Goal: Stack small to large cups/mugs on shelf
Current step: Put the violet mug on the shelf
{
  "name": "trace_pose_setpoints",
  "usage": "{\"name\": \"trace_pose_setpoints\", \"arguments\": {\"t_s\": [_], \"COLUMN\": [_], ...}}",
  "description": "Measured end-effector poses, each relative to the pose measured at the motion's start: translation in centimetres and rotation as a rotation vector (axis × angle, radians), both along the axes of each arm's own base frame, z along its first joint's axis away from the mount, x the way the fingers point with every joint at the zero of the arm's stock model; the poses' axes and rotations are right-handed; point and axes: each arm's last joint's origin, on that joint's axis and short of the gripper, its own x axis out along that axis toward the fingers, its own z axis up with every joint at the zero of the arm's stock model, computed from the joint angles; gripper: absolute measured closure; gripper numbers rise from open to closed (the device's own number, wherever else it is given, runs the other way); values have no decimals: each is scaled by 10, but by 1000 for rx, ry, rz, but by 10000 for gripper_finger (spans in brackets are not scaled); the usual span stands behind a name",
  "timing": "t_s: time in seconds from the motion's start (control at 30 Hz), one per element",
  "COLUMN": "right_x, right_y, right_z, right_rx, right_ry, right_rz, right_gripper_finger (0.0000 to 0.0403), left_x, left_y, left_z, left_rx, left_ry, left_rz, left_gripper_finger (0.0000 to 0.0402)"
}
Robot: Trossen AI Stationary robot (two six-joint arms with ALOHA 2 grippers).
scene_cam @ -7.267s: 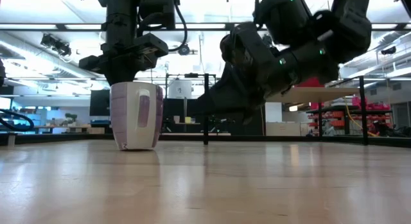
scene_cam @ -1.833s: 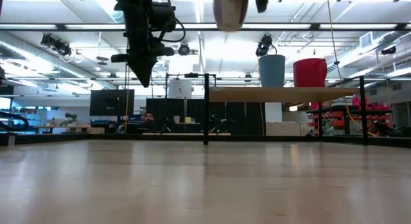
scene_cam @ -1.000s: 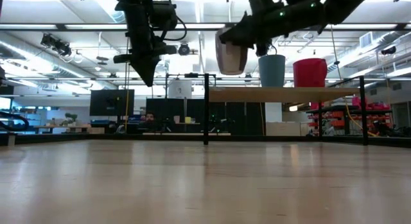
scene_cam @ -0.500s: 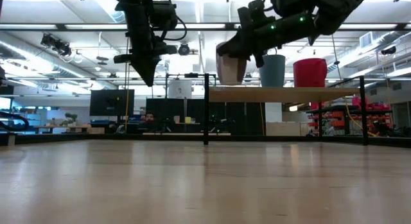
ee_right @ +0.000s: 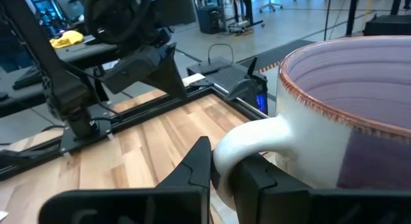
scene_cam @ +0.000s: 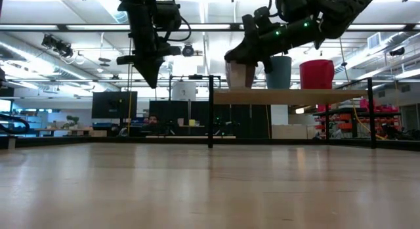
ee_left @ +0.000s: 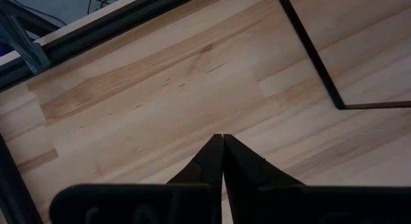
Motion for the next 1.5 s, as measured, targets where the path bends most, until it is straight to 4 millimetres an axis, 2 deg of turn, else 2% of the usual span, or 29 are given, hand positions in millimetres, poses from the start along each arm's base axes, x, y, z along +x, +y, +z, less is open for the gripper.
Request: {"name": "trace_pose_setpoints", "arguments": {"t_s": [0.17,0.5,0.8,0.97,1.5], "right_x": [2,6,5,5,-5], "right_y": [-1,-2,-3,-2,14], "right_z": [-6,-10,-11,-12,-2], "right_rx": [-1,-23,24,39,49], "right_ry": [23,37,24,30,84], "right_rz": [2,6,-41,-41,-63], "right_gripper_finger": [367,367,279,257,258], "left_x": [1,1,1,1,1], "left_y": [0,0,0,0,0], "left_z": [0,0,0,0,0], "left_rx": [4,4,4,4,5], "left_ry": [-6,-8,-9,-9,-12], "left_rz": [-2,1,1,2,4], "left_gripper_finger": [378,391,375,383,374]}}
